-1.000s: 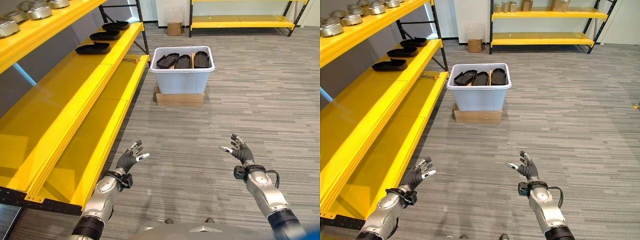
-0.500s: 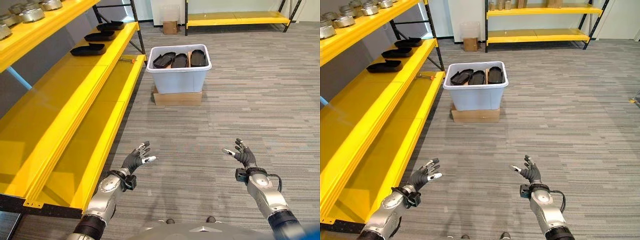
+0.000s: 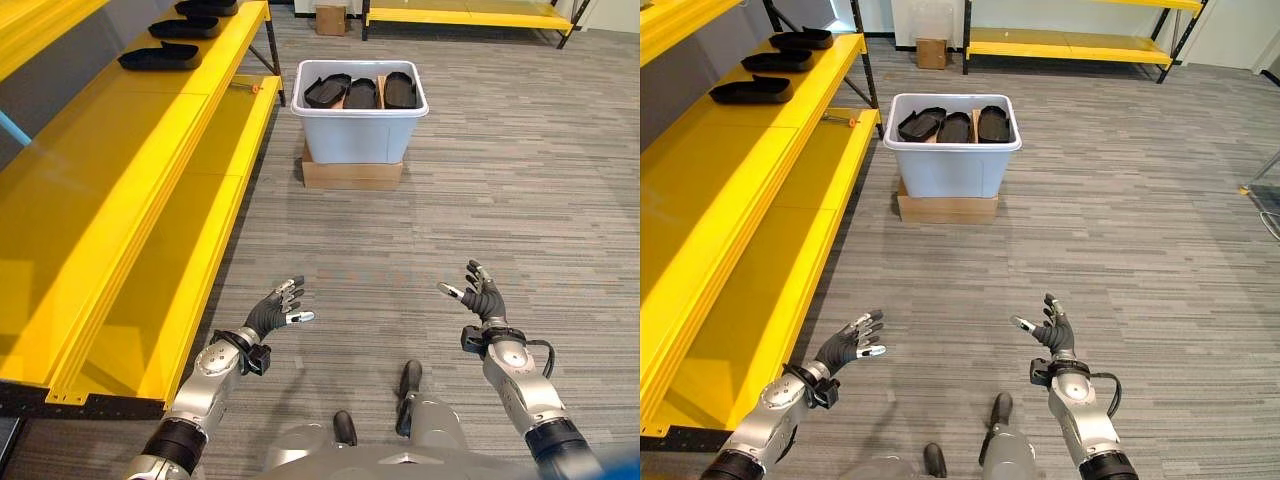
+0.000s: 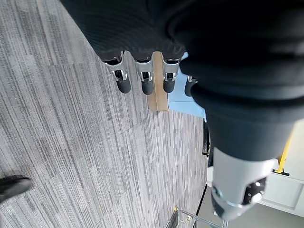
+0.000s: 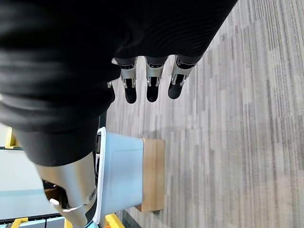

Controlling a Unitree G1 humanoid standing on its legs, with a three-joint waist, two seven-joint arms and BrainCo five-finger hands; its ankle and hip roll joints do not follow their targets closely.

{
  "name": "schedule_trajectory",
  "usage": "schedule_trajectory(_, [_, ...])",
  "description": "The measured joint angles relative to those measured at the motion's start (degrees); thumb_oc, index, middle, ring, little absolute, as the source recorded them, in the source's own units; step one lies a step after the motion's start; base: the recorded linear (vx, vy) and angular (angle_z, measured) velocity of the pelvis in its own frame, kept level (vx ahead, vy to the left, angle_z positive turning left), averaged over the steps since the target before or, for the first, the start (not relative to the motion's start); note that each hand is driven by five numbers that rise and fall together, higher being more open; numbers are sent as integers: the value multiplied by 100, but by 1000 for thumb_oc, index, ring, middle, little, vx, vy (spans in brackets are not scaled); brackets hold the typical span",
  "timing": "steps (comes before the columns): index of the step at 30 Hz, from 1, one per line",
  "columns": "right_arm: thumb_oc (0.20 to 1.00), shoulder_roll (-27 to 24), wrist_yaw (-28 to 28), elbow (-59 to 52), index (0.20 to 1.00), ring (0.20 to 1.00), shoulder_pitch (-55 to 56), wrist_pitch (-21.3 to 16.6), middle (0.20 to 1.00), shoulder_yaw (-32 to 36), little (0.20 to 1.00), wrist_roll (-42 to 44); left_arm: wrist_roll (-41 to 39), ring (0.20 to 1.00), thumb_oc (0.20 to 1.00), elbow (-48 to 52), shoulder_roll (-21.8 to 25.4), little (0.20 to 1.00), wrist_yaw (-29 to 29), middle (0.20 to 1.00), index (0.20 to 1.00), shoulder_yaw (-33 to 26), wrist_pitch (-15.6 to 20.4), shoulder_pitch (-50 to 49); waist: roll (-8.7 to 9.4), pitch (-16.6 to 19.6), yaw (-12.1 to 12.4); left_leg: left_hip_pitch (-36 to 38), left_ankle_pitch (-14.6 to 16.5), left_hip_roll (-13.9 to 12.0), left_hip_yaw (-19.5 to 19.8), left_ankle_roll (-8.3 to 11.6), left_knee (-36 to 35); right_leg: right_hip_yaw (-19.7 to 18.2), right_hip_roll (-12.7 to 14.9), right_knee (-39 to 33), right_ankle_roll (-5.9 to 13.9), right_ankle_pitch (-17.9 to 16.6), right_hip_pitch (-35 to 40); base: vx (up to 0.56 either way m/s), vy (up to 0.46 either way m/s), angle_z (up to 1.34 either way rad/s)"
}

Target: Move parts from the plastic box to the shelf.

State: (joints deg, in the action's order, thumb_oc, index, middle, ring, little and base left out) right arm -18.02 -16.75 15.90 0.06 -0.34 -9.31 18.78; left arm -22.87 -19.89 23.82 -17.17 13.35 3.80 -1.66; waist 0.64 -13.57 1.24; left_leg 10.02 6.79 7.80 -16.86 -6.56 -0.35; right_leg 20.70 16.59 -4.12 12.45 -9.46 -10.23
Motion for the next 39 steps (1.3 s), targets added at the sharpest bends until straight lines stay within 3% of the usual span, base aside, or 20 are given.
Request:
schedule_trajectory(1, [1000, -27, -50, 49, 1000, 1000, 14, -8, 1000, 62, 1000, 3, -28, 1000, 1000, -1, -14, 1000, 1, 1000, 1000, 2, 2, -75, -15, -13, -19, 114, -7, 1, 48, -92, 42, 49, 69, -59, -65, -46, 89, 629, -159, 48])
schedule_trajectory(3, [1000, -62, -465, 111, 1000, 1000, 11, -44, 1000, 205, 1000, 11, -29, 1000, 1000, 17, -7, 1000, 1, 1000, 1000, 14, 45, -192, 39, 27, 16, 496, 202, -152, 395, 155, 37, -105, -186, 400, -131, -45, 449, 814, -169, 81])
schedule_trajectory(6, [1000, -358, -669, 342, 1000, 1000, -324, -82, 1000, 283, 1000, 16, -26, 1000, 1000, 103, -30, 1000, 104, 1000, 1000, 72, 46, -287, -171, 154, 161, 718, 330, -638, 450, 625, 398, -145, -772, 492, -1084, 139, 944, 682, -175, 31])
schedule_trajectory(13, [1000, -552, -518, 286, 1000, 1000, -410, -91, 1000, 436, 1000, 11, -197, 1000, 1000, 291, -135, 1000, 287, 1000, 1000, 49, 82, -329, 67, 481, 146, 25, -285, -1114, 325, 1338, 2757, -253, -1023, 89, -1427, 653, 1741, 324, -134, -17])
schedule_trajectory(16, [1000, -579, -337, 285, 1000, 1000, -351, -100, 1000, 452, 1000, 8, -391, 1000, 1000, 295, -287, 1000, 393, 1000, 1000, 51, 66, -141, 182, 502, 105, -730, -313, -1320, 245, 1340, 3400, -199, -1020, 89, -1538, 843, 1804, 294, -138, -4])
schedule_trajectory(18, [1000, -580, -161, 277, 1000, 1000, -299, -102, 1000, 383, 1000, 6, -526, 1000, 1000, 171, -477, 1000, 479, 1000, 1000, -43, 16, -126, 88, 379, -54, -727, -921, -1354, 221, 1419, 3571, -224, -1011, 975, -1571, 1334, 1585, 164, -134, 11])
schedule_trajectory(19, [1000, -513, -81, 111, 1000, 1000, -130, -116, 1000, 352, 1000, 4, -530, 1000, 1000, 131, -522, 1000, 515, 1000, 1000, -119, 2, -78, 57, 336, -155, -1158, -1533, -1651, 349, 1371, 4232, -239, -1307, 1423, -1480, 1657, 1240, 156, -25, 25])
schedule_trajectory(20, [1000, -470, -32, 45, 1000, 1000, -103, -117, 1000, 221, 1000, 5, -529, 1000, 1000, 181, -324, 1000, 510, 1000, 1000, -112, 1, -82, 404, 375, -149, -1518, -1804, -1582, 200, 1323, 4744, -390, -1348, 906, -1784, 1329, 1222, 195, 22, 41])
schedule_trajectory(21, [1000, -517, 23, 41, 1000, 1000, -116, -140, 1000, 240, 1000, -1, -528, 1000, 1000, 20, -374, 1000, 508, 1000, 1000, -117, -6, -39, 354, 316, -230, -1712, -1386, -1741, 201, 1300, 5078, -340, -1413, 760, -2134, 1247, 1318, 151, 87, 8])
schedule_trajectory(22, [1000, -525, 24, 114, 1000, 1000, -106, -125, 1000, 350, 1000, 8, -525, 1000, 1000, -17, -431, 1000, 500, 1000, 1000, -111, -115, -23, 279, 292, -190, -1729, -809, -2020, 101, 1224, 4556, -220, -1570, 657, -2001, 1276, 1336, 111, 136, 13])
schedule_trajectory(23, [1000, -518, 31, 92, 1000, 1000, -101, -122, 1000, 337, 1000, 7, -522, 1000, 1000, 4, -416, 1000, 503, 1000, 1000, -106, -167, -96, 206, 293, -216, -1617, -597, -2108, -162, 1119, 3696, -172, -1605, 576, -1995, 1171, 1470, 95, 175, 12])
schedule_trajectory(25, [1000, -527, 27, -55, 1000, 1000, -91, -121, 1000, 390, 1000, 5, -522, 1000, 1000, 12, -421, 1000, 507, 1000, 1000, -78, -206, -168, 181, 197, -333, -1161, -621, -1820, -614, 1176, 1338, -43, -1554, 428, -1876, 1214, 1697, 205, 313, 43])
schedule_trajectory(27, [1000, -552, 111, -178, 1000, 1000, -70, -133, 1000, 424, 1000, -15, -526, 1000, 1000, -21, -422, 1000, 504, 1000, 1000, -40, -194, -214, 8, 164, -304, -896, -895, -1569, -272, 1255, -243, -132, -1561, 229, -1672, 1281, 1940, 327, 476, -3])
schedule_trajectory(28, [1000, -560, 208, -133, 1000, 1000, -43, -133, 1000, 416, 1000, -109, -527, 1000, 1000, -180, -483, 1000, 501, 1000, 1000, -107, -72, -288, -97, 98, -3, -1001, -1208, -1756, 87, 1376, -551, -467, -1560, 27, -1512, 1210, 2055, 259, 381, -73])
schedule_trajectory(30, [1000, -572, 283, -78, 1000, 1000, 17, -138, 1000, 414, 1000, -141, -527, 1000, 1000, -392, -535, 1000, 504, 1000, 1000, -137, 17, -407, -240, 17, 104, -1259, -1395, -2148, 165, 1403, -509, -570, -1502, -26, -1539, 1200, 2215, 169, 322, -65])
schedule_trajectory(33, [1000, -912, 425, -117, 1000, 1000, 77, -133, 1000, 308, 1000, -153, -524, 1000, 1000, -455, -549, 1000, 513, 1000, 1000, -155, 281, -556, -441, 29, 159, -1131, -1230, -2106, 65, 1190, -126, -871, -881, 418, -804, 1628, 2373, 348, 508, -52])
schedule_trajectory(34, [1000, -893, 433, -129, 1000, 1000, 94, -128, 1000, 311, 1000, -145, -524, 1000, 1000, -467, -522, 1000, 526, 1000, 1000, -195, 314, -535, -398, 30, 127, -998, -1563, -1927, -55, 1103, -144, -869, -673, 539, -569, 1700, 2508, 167, 231, -12])
schedule_trajectory(35, [1000, -854, 441, -146, 1000, 1000, 122, -119, 1000, 205, 1000, -138, -524, 1000, 1000, -446, -490, 1000, 565, 1000, 1000, -293, 343, -526, -144, 38, 166, -875, -1561, -1692, -173, 1027, -170, -862, -371, 658, -449, 1734, 2505, 155, 225, -10])
schedule_trajectory(37, [1000, -549, 515, -284, 1000, 1000, 190, -118, 1000, 178, 1000, -100, -511, 1000, 1000, -393, -196, 1000, 597, 1000, 1000, -346, 392, -409, 252, 66, 266, -789, -1474, -1269, -281, 783, -273, -536, 16, 854, -477, 1547, 2437, 164, 224, -7])
schedule_trajectory(39, [1000, -216, 526, -358, 1000, 1000, 180, -121, 1000, 149, 1000, -99, -442, 1000, 1000, -392, 69, 1000, 585, 1000, 1000, -388, 398, -191, 310, 46, 346, -562, -1297, -1111, -224, 509, -331, -472, -100, 1247, -367, 1602, 2340, 179, 265, 26])
